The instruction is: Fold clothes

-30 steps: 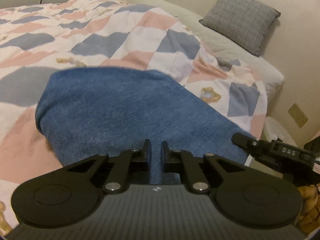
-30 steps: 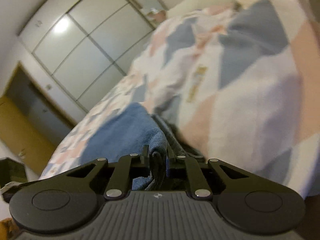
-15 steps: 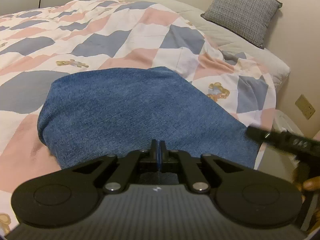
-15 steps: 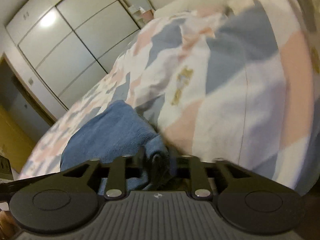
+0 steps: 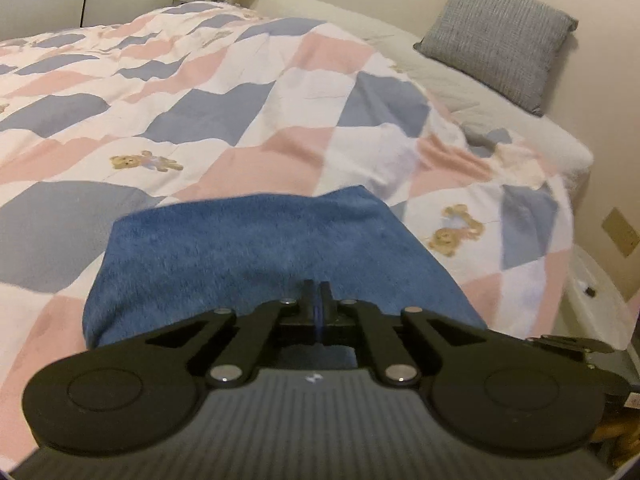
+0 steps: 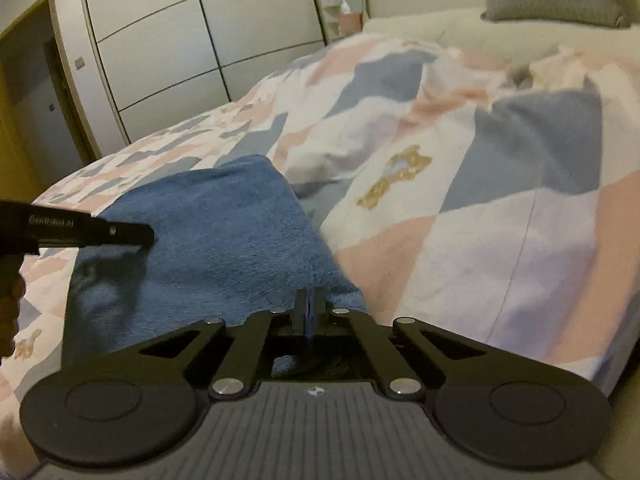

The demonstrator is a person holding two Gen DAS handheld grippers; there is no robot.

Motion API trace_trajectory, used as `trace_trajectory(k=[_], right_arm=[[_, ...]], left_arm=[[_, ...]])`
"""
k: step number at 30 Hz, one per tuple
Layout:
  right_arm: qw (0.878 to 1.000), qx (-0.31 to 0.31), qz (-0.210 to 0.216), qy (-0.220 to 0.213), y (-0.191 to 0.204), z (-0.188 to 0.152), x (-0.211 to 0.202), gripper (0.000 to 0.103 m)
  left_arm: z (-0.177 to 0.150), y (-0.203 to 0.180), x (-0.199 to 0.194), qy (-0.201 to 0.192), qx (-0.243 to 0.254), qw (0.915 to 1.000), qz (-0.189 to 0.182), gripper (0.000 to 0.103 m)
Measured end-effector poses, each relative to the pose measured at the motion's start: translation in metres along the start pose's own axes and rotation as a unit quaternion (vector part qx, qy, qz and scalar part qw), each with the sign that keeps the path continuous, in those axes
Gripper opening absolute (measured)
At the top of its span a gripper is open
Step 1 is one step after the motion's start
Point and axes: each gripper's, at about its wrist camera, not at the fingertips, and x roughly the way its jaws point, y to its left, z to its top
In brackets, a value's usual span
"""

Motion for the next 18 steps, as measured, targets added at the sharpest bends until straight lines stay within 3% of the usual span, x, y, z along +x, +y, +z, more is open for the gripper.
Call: trace_trajectory(k=[3, 8, 11, 14, 18], right_arm=[[1.000, -0.002, 0.009, 0.008, -0.004, 0.002, 0.011, 0.000], [0.999, 0.022, 0.035, 0.011, -0.008, 0.017, -0.006, 0.000], [0.999, 0.000, 0.029, -0.021, 0.001, 0.021, -0.039, 0.011], [1.000, -0.004, 0.019, -0.016, 0.001, 0.014, -0.052, 0.011], [0.999, -0.022, -0.001, 0.030, 0.000, 0.005, -0.031, 0.010]], left_arm=[[-0.001, -0.004, -0.003, -0.002, 0.003, 0.9999, 0.014, 0.002], [-0.022, -0.022, -0.062, 0.000, 0.004, 0.9999, 0.009, 0.002], [-0.051, -0.037, -0.094, 0.012, 0.006, 0.9999, -0.011, 0.003], [-0.073, -0.043, -0.090, 0.038, -0.005, 0.9992, 0.012, 0.008], [-0.078, -0.048, -0.083, 0.045, -0.022, 0.9980, 0.039, 0.007]])
